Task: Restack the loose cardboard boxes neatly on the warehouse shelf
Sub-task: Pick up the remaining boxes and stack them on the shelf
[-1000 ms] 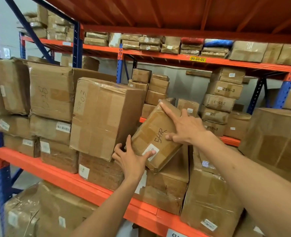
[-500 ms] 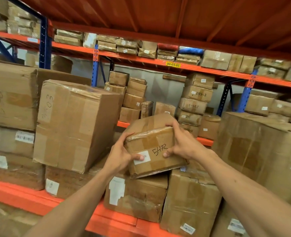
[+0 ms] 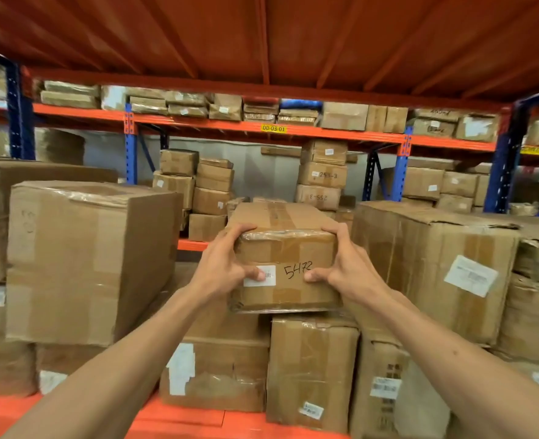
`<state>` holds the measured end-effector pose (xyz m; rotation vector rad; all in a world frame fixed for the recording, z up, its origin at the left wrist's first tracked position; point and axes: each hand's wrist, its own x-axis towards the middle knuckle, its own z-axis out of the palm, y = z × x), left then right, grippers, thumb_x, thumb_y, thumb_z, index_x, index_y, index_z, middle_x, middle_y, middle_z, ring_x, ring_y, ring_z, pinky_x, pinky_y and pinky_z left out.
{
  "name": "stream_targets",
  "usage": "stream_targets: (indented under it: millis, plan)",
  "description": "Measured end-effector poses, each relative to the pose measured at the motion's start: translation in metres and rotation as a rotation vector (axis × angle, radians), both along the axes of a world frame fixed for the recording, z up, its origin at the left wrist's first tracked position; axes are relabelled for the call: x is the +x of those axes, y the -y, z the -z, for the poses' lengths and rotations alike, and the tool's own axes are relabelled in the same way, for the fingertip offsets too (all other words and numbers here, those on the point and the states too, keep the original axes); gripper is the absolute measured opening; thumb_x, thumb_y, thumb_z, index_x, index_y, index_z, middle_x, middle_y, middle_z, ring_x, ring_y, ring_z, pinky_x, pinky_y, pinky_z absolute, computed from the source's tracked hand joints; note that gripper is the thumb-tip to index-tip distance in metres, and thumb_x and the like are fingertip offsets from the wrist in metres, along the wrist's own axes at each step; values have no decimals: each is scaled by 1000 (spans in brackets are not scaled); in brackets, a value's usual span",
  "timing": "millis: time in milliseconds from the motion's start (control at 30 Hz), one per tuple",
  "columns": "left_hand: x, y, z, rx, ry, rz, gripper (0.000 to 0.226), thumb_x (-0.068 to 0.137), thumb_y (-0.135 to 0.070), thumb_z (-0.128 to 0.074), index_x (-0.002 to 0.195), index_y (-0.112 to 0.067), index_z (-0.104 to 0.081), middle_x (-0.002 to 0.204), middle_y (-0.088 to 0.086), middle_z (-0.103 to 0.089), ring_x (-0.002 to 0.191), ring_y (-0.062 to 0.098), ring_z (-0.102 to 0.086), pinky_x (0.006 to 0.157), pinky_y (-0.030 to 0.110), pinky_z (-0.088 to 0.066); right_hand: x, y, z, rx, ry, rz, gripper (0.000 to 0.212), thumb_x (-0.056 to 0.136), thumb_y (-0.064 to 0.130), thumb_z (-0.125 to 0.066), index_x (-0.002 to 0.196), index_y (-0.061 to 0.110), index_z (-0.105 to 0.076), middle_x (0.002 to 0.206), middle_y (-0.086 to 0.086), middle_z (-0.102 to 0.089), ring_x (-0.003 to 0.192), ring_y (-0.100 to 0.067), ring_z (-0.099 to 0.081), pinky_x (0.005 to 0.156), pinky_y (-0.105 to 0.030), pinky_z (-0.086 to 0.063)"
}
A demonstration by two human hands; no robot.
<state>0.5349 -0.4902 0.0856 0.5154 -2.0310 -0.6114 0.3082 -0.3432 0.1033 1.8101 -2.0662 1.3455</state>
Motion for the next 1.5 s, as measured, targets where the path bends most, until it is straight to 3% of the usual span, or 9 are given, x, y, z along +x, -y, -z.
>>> stream_targets:
  millis: [167, 267, 400, 567, 1000, 1133, 1300, 1400, 1500]
  plan:
    - [-66, -47, 1, -43, 36, 27, 95, 55, -30, -97, 137, -41, -50, 139, -4, -55, 127, 20, -52, 109, 49, -45, -42, -65, 3, 12, -84, 212, 98, 61, 41, -95, 136, 40, -32, 134, -6, -52, 114, -20, -51, 98, -39, -44]
    - [-88, -59, 3, -29, 116, 31, 97, 55, -30, -98, 138, -42, -49, 139, 0, -54, 128, 24, -50, 111, 50, -42, -55, -81, 12, 60, -260, 330, 92, 67, 41, -92, 141, 24, -39, 158, -12, -23, 138, -34, -37, 113, -44, -33]
    - [-89, -61, 0, -9, 202, 41, 100, 58, -29, -98, 141, -38, -43, 145, 4, -48, 133, 26, -46, 114, 49, -39, -62, -76, 2, 105, -806, 508, 96, 66, 74, -75, 134, 11, -48, 164, -19, -19, 152, -34, 3, 117, -52, 15]
    - [-90, -66, -1, 14, 296, 14, 106, 64, -29, -97, 146, -34, -30, 149, 6, -37, 139, 24, -36, 120, 44, -31, -73, -76, 4, 214, -971, 527, 99, 78, 87, -43, 152, 23, -25, 141, -16, -51, 142, -34, -38, 100, -55, 41]
    - [-101, -97, -12, 104, 457, -192, 115, 69, -22, -95, 154, -26, -17, 153, 20, -38, 140, 40, -42, 117, 53, -35, -54, -80, 3, 386, -806, 553, 89, 84, 74, -55, 152, 24, -25, 147, -17, -42, 145, -36, -28, 111, -56, 29]
    - [-86, -99, 6, 90, 475, -153, 127, 76, -32, -89, 158, -38, 8, 156, 24, -34, 141, 44, -43, 117, 57, -34, -39, -74, -12, 538, -739, 603, 89, 83, 72, -59, 150, 23, -27, 151, -16, -40, 146, -36, -27, 114, -62, 21]
    - [-5, -60, 25, 37, 92, -46, 127, 77, -49, -85, 161, -38, 9, 172, 3, -7, 157, 22, -15, 126, 51, -21, 0, -40, -56, 621, -527, 554, 110, 75, 77, -66, 157, 32, -9, 163, -20, -16, 148, -43, -17, 119, -60, -12]
    - [54, -19, 37, -38, -210, -316, 112, 79, -56, -81, 161, -29, -9, 166, 5, -26, 151, 20, -28, 122, 48, -31, 48, 6, -75, 423, -480, 390, 104, 80, 80, -56, 155, 44, 6, 167, -15, 9, 152, -42, 4, 120, -62, -5]
    - [113, 25, 37, -142, -253, -645, 123, 72, -68, -78, 161, -19, -9, 166, 11, -18, 155, 28, -16, 128, 50, -8, 111, 63, -92, 289, -603, 284, 99, 80, 83, -51, 151, 51, 9, 168, -11, 13, 152, -39, 10, 119, -63, -2]
